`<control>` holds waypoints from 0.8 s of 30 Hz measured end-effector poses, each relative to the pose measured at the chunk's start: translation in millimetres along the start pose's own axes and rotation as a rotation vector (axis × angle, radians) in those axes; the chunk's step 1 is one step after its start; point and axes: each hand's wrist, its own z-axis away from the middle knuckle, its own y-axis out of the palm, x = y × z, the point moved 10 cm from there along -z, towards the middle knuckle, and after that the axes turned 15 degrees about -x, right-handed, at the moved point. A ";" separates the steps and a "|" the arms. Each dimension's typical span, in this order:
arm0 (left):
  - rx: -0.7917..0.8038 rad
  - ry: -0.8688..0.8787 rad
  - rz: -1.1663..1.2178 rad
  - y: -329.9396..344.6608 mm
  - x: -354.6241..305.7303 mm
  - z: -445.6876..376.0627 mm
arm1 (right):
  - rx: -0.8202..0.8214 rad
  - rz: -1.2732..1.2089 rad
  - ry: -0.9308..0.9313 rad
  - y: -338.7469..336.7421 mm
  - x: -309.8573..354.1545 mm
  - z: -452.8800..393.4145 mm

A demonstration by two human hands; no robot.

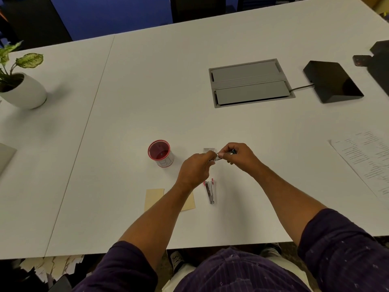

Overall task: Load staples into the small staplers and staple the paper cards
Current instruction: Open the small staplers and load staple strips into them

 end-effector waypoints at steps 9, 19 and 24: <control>-0.014 0.047 -0.075 -5.2 -2.0 -3.2 | -0.012 -0.119 0.044 0.9 1.2 3.5; -0.012 0.015 -0.067 -4.9 9.8 -4.5 | -0.001 -0.047 0.006 2.1 0.1 2.8; 0.001 -0.043 -0.035 -6.6 13.9 -7.5 | 0.018 -0.085 0.038 4.5 -3.1 2.6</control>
